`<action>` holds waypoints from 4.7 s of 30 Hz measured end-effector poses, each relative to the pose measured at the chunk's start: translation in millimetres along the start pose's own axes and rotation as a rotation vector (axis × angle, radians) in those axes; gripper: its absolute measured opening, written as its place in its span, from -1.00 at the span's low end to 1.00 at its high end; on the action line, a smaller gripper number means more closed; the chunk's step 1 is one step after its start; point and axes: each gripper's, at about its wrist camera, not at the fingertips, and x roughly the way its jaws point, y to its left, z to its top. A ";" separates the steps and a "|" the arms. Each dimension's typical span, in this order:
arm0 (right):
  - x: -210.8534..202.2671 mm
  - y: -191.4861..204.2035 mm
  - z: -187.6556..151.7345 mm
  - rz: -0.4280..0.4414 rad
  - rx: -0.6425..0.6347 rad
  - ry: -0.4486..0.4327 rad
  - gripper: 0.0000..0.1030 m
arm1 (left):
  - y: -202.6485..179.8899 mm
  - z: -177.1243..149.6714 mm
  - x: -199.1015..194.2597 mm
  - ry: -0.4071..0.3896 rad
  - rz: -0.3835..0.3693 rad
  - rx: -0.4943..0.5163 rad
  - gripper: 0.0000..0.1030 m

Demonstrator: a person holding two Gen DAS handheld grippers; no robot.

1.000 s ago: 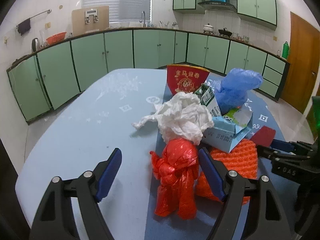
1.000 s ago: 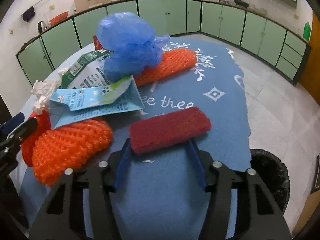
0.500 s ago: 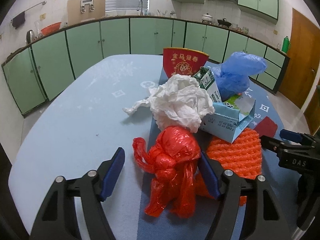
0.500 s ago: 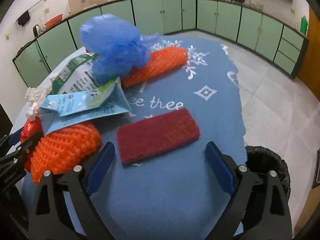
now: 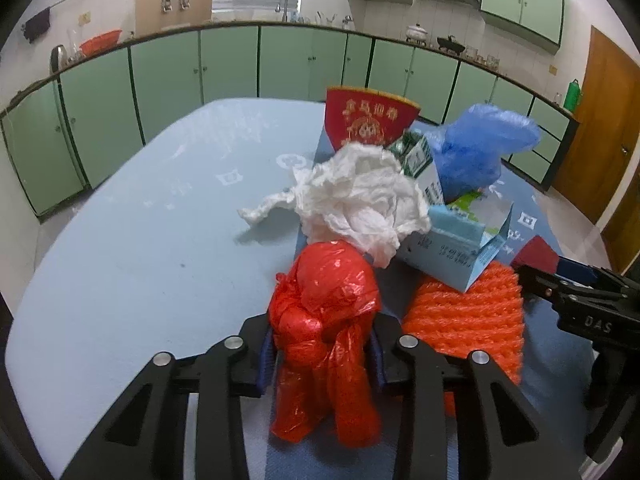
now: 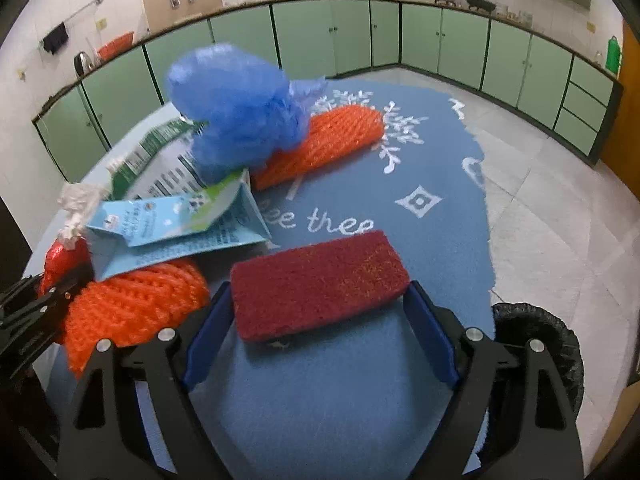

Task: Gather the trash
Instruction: 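Close the left tool on the red bag while the right tool grips the red pad, then carry the red bag and red pad over the bin and release both, then reach the left tool to the crumpled tissue while the right tool reaches the orange foam net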

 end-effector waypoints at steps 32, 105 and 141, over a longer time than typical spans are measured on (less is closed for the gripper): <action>-141.0 -34.7 -16.5 -0.033 0.051 -0.229 0.59 | -64.6 16.7 -101.2 -0.217 -0.107 0.109 -0.31; -147.5 -174.2 -80.5 -0.230 0.336 -0.222 0.78 | -196.8 26.2 -66.7 -0.206 -0.299 0.260 0.53; -51.3 54.3 -23.2 0.074 0.051 -0.151 0.78 | 32.4 6.4 -32.9 -0.104 0.046 0.031 0.52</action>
